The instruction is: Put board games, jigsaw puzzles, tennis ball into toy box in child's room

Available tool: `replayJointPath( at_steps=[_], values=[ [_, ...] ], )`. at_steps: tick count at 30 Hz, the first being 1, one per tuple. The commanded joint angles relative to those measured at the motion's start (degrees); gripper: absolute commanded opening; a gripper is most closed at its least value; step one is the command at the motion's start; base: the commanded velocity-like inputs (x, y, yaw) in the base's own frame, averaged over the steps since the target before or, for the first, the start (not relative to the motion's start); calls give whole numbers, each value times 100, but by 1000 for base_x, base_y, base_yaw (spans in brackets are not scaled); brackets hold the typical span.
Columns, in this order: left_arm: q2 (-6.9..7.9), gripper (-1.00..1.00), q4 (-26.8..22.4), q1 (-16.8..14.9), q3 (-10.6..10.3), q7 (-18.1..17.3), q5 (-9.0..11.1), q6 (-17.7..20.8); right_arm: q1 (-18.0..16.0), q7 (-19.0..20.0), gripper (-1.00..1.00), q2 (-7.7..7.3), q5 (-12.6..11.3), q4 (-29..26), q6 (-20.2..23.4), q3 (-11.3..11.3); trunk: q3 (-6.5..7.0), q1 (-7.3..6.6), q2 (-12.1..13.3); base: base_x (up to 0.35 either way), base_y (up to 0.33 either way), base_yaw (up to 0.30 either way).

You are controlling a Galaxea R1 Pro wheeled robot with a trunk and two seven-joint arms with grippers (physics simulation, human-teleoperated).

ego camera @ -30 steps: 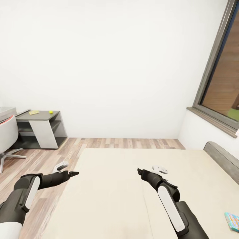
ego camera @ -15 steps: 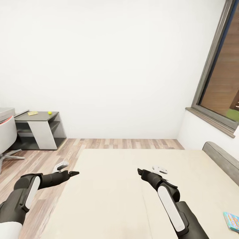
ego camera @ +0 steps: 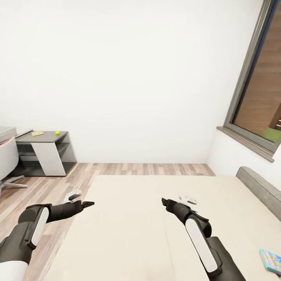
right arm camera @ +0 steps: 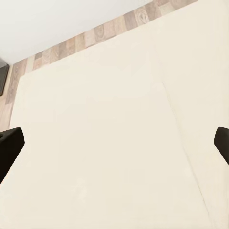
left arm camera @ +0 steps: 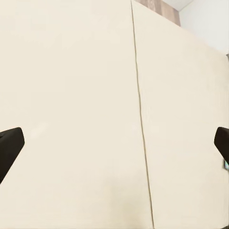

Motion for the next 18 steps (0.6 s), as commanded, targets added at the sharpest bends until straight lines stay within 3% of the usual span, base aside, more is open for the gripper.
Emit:
replayJointPath(
  at_steps=[1, 18],
  values=[
    [-3, 100, -3, -6, 7, -3, 19, 38, -6, -59, 100, -1, -60, -7, 8, 6, -14, 4, -13, 0, -36, 0],
    [-10, 100, -10, -6, 7, -4, 19, 38, -6, -58, 100, -1, -60, -9, 8, 6, -14, 4, -13, -13, -62, 0]
  ],
)
